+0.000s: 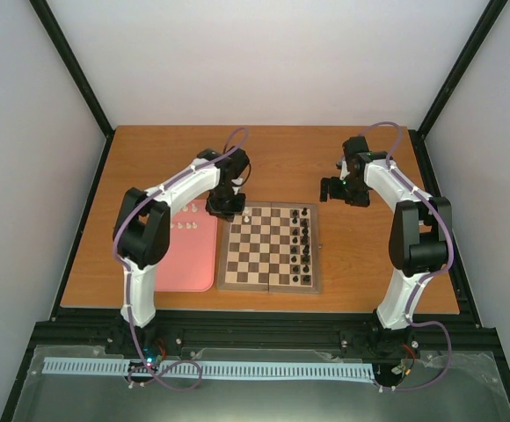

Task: Set up the chess pieces on the board
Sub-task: Place the chess piece on the chessboard.

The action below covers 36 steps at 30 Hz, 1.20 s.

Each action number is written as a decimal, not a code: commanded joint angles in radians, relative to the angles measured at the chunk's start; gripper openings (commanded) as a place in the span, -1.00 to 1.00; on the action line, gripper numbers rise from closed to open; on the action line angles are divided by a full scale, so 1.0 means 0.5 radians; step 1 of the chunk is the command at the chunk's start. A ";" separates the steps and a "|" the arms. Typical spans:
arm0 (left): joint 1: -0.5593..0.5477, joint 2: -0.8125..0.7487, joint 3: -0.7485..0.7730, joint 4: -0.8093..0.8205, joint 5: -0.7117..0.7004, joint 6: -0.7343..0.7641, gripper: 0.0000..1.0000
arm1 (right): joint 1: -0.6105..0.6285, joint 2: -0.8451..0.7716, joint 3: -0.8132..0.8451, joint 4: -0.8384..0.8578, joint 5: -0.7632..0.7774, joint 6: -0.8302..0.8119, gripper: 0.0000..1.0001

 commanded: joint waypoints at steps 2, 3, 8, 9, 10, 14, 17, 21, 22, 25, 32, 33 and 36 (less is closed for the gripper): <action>-0.009 0.064 0.119 -0.043 0.017 0.012 -0.99 | -0.019 -0.041 0.021 0.006 0.028 -0.023 1.00; -0.009 0.073 0.124 -0.041 0.016 0.013 -0.98 | -0.019 -0.040 0.020 0.006 0.030 -0.023 1.00; -0.009 0.130 0.171 -0.060 0.019 0.024 -0.98 | -0.019 -0.034 0.021 0.004 0.028 -0.026 1.00; -0.009 0.141 0.187 -0.068 0.014 0.029 -0.98 | -0.019 -0.034 0.020 0.003 0.028 -0.026 1.00; -0.009 0.150 0.200 -0.077 0.008 0.031 -0.97 | -0.019 -0.035 0.022 0.003 0.030 -0.027 1.00; -0.009 0.189 0.252 -0.109 -0.010 0.048 -0.95 | -0.019 -0.025 0.026 0.006 0.029 -0.026 1.00; -0.009 0.222 0.296 -0.131 -0.012 0.057 -0.95 | -0.019 -0.021 0.028 0.008 0.030 -0.024 1.00; -0.009 0.251 0.335 -0.157 -0.006 0.061 -0.95 | -0.019 -0.013 0.029 0.006 0.021 -0.026 1.00; -0.010 0.255 0.336 -0.157 -0.006 0.063 -0.95 | -0.019 -0.012 0.031 0.006 0.019 -0.025 1.00; -0.010 0.258 0.335 -0.179 -0.001 0.074 -0.94 | -0.019 -0.007 0.032 0.010 0.016 -0.025 1.00; -0.010 0.266 0.307 -0.197 0.002 0.099 -0.94 | -0.019 0.000 0.028 0.013 0.015 -0.024 1.00; -0.010 0.266 0.305 -0.193 0.003 0.097 -0.94 | -0.019 0.000 0.025 0.015 0.016 -0.023 1.00; -0.010 0.285 0.323 -0.198 0.012 0.093 -0.93 | -0.019 0.003 0.023 0.016 0.017 -0.023 1.00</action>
